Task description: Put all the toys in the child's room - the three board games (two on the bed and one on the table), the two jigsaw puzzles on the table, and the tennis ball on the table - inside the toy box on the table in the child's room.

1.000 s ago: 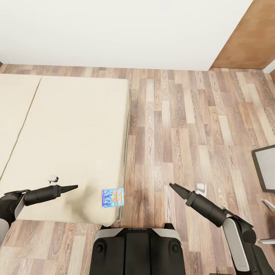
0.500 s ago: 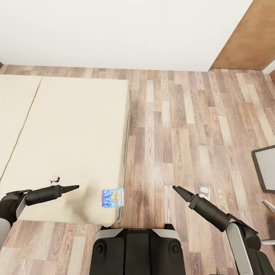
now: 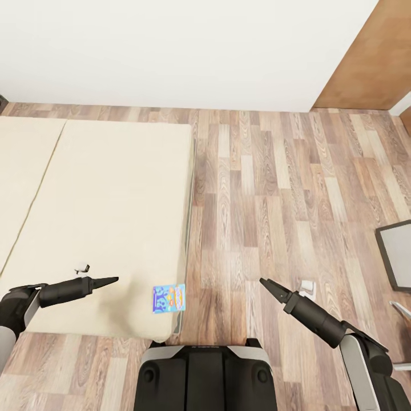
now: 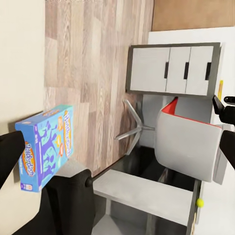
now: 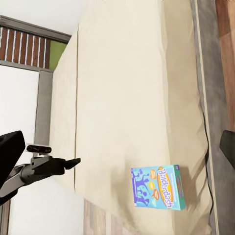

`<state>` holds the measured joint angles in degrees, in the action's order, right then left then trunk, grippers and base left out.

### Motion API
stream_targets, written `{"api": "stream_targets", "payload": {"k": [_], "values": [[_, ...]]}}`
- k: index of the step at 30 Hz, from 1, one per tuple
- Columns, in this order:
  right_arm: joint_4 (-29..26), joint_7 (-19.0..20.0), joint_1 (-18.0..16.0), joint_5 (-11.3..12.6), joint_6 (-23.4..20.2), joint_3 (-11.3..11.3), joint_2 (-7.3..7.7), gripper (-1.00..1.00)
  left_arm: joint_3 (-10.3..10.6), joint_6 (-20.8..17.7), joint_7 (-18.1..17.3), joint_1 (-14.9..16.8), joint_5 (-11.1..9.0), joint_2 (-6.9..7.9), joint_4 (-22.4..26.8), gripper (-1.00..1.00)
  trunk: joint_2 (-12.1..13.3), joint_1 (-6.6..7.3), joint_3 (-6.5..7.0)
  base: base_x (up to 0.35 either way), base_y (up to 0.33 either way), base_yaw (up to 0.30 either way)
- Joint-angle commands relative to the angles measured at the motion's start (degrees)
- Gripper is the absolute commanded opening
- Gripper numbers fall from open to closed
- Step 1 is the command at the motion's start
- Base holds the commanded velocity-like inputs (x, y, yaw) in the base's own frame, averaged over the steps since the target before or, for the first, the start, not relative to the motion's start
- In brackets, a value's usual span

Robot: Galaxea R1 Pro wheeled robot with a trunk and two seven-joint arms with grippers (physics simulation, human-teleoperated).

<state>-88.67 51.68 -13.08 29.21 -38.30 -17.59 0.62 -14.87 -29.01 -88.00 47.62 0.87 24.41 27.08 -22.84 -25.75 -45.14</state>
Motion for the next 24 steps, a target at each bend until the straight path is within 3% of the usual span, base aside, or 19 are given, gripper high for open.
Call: {"api": "stream_targets", "payload": {"k": [1, 15, 24], "values": [[0.0, 0.1, 0.0, 0.2, -0.4, 0.0, 0.0, 1.0, -0.1, -0.6, -0.2, 0.0, 0.1, -0.02, 0.0, 1.0, -0.1, -0.04, 0.04, 0.0, 0.0, 0.0], [0.0, 0.1, 0.0, 0.3, -0.4, -0.3, 0.07, 1.0, 0.0, -0.6, 0.7, 0.0, 0.1, -0.34, 0.0, 1.0, -0.1, -0.04, 1.37, 0.0, 0.0, 0.0], [0.0, 0.3, 0.0, 0.3, -0.5, -2.7, 0.08, 1.0, 0.0, -0.5, 1.7, 0.0, 0.1, -0.63, -0.1, 1.0, -0.1, -0.04, 2.22, 0.0, 0.0, 0.0]]}}
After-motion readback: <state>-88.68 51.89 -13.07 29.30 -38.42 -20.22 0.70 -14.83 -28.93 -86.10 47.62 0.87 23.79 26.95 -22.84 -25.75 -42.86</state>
